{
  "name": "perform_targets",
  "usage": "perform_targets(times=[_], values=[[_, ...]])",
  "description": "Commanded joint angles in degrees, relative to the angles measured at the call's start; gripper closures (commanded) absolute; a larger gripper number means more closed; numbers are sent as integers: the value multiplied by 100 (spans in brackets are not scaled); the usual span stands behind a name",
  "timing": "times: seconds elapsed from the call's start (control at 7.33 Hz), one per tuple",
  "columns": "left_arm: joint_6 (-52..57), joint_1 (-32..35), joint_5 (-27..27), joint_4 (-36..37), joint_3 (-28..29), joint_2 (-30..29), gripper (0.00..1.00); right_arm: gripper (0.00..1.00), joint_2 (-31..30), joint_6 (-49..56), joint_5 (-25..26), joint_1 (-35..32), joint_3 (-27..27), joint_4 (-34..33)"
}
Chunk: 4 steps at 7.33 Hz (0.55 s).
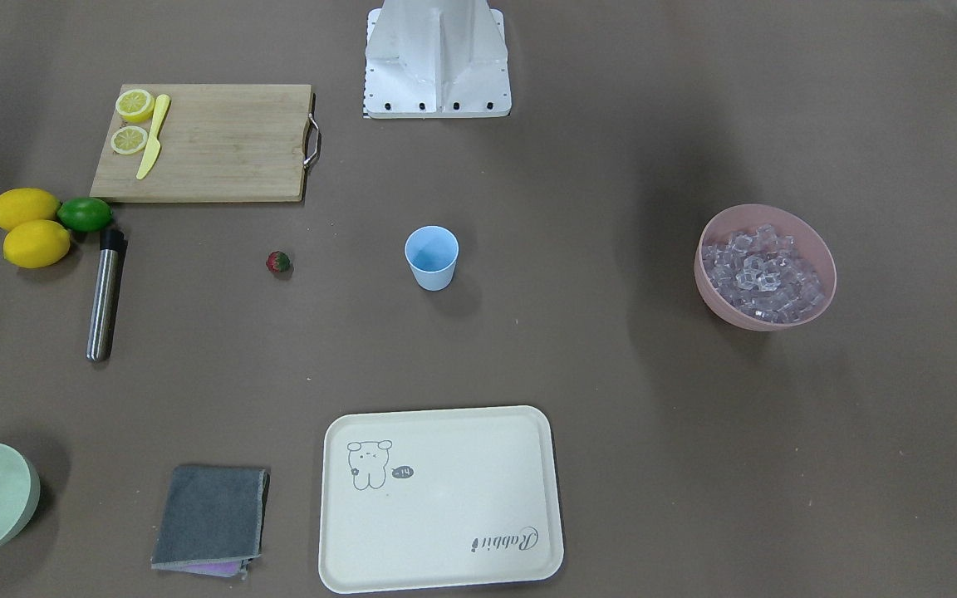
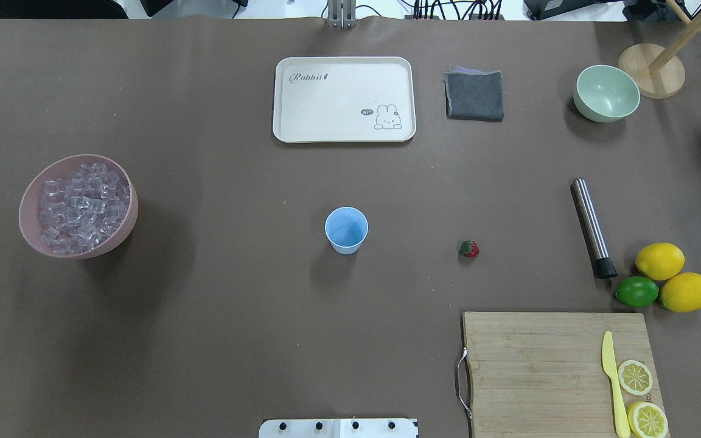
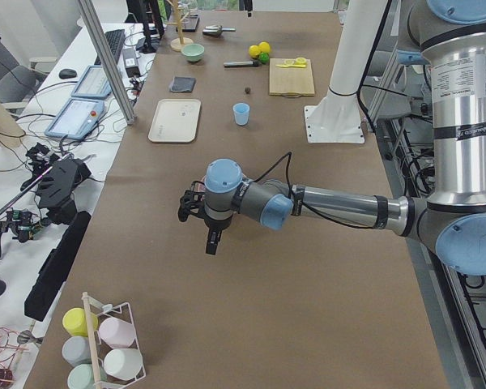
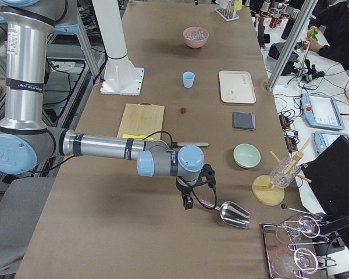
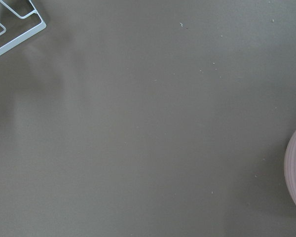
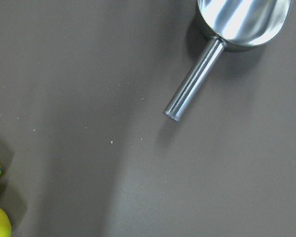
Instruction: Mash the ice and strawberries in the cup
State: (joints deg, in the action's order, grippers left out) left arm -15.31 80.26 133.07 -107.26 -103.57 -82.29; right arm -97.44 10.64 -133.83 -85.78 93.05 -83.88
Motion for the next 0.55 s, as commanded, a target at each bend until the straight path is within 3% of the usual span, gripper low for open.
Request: perform_targets(times=[0.0,0.41], values=[[1,-2,26,-6,-14,-6,3,0,-12,43,-3,0,3,3],[10,-89,35,-6,-23,-6,3,0,-74,52,-29,0,29,56]])
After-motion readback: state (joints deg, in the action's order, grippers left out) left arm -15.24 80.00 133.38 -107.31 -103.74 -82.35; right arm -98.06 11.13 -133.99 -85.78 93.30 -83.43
